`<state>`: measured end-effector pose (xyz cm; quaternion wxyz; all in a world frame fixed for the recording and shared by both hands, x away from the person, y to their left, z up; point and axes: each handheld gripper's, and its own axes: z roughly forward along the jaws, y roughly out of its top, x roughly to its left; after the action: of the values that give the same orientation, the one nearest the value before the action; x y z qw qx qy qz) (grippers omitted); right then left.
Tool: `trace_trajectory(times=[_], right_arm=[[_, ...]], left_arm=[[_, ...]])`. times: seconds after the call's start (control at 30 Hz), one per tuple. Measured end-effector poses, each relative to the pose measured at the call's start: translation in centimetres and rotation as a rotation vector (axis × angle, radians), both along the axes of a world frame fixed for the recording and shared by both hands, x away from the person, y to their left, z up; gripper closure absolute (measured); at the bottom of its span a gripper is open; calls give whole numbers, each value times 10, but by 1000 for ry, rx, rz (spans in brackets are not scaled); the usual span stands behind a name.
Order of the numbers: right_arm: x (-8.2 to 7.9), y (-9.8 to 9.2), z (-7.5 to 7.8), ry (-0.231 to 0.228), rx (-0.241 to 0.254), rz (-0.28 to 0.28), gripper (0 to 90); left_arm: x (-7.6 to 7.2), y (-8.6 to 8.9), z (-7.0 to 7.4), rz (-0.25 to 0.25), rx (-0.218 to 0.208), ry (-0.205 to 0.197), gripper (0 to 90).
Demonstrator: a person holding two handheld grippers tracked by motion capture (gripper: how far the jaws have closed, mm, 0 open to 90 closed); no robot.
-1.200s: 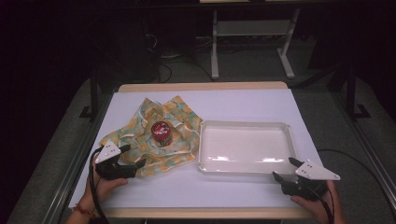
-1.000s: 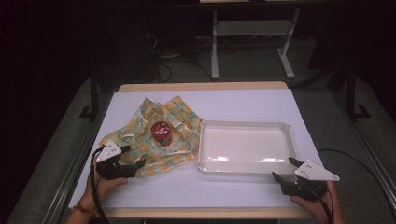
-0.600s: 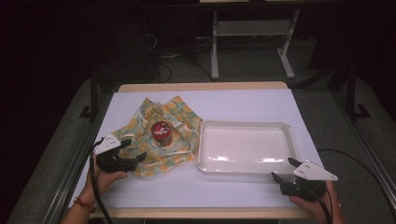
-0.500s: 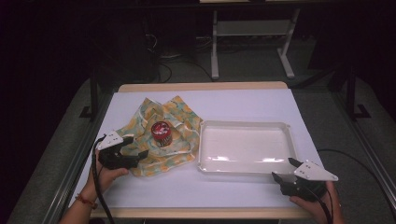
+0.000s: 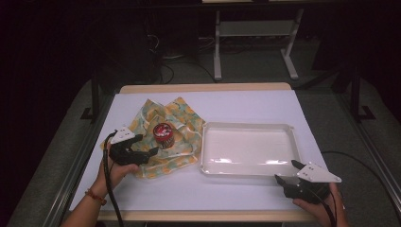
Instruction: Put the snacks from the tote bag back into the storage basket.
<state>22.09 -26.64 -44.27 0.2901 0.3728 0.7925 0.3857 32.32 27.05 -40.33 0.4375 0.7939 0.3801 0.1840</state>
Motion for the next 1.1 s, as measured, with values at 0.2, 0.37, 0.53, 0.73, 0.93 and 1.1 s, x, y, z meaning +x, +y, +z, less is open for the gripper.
trace_trajectory(times=[0.2,0.37,0.53,0.73,0.93,1.1], right_arm=[[0,0,-1,4,3,1,242],[0,0,-1,5,3,4,242],[1,0,-1,5,-1,8,243],[1,0,-2,8,-3,10,243],[1,1,-2,11,-7,13,243],[1,0,-3,13,-4,10,244]], left_arm=[[7,-7,3,7,10,-13,153],[15,-9,2,8,11,-11,152],[22,-12,2,7,13,-8,152],[24,-14,8,-2,35,-18,152],[33,-15,12,6,56,-16,152],[37,-16,8,4,61,9,152]])
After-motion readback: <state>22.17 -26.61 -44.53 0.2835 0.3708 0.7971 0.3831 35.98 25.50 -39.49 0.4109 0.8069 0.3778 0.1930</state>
